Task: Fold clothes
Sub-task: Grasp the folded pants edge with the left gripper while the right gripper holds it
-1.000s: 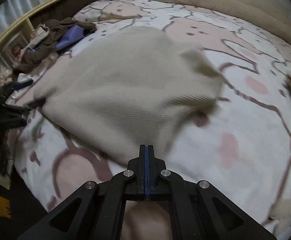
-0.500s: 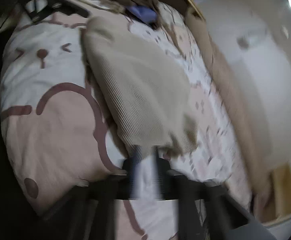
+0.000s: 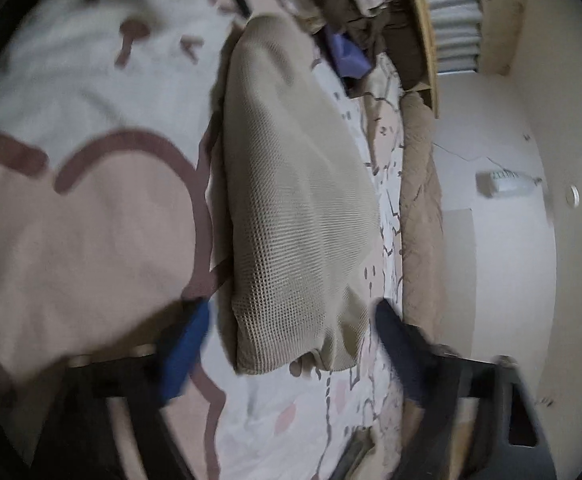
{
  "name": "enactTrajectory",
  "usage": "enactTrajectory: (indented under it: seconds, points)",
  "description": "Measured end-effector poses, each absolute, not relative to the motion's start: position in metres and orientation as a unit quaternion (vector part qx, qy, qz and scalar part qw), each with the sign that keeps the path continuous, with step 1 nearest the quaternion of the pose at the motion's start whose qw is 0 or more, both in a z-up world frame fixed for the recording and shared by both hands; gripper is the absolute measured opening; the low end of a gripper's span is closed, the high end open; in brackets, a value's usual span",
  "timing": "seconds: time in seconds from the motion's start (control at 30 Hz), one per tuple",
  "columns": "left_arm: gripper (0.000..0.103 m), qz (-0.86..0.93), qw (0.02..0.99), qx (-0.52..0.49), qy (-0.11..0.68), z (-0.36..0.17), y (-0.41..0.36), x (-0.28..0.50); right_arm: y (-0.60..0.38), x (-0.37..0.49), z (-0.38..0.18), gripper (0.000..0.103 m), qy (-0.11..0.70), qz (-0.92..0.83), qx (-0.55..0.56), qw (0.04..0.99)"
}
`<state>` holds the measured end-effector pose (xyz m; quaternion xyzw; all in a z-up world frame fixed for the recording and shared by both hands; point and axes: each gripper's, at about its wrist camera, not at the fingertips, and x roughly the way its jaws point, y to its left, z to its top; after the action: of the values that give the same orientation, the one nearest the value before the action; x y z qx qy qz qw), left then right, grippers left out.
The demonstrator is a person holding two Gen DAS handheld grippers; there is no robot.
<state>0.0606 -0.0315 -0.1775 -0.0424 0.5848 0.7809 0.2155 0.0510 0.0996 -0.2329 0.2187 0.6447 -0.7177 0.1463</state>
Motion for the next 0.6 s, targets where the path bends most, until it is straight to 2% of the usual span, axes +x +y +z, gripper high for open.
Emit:
enactTrajectory:
  seconds: [0.17, 0.37, 0.43, 0.47, 0.6]
  points:
    - [0.094, 0.775, 0.213, -0.045, 0.593, -0.185, -0.032, 0.057, 0.094, 0.042, -0.254, 0.061, 0.679, -0.694, 0.189, 0.146]
    - [0.094, 0.767, 0.216, -0.045, 0.602, -0.193, -0.031, 0.053, 0.082, 0.035, -0.268, 0.038, 0.706, -0.684, 0.13, 0.13]
    - [0.094, 0.764, 0.22, -0.043, 0.606, -0.194, -0.03, 0.051, 0.081, 0.024, -0.26, 0.026, 0.69, -0.696, 0.148, 0.137]
    - [0.094, 0.76, 0.222, -0.04, 0.609, -0.194, -0.028, 0.051, 0.08, 0.019, -0.252, 0.015, 0.675, -0.704, 0.163, 0.146]
    - [0.094, 0.743, 0.227, -0.035, 0.629, -0.199, -0.014, 0.042, 0.08, 0.003, -0.216, 0.012, 0.601, -0.738, 0.238, 0.191]
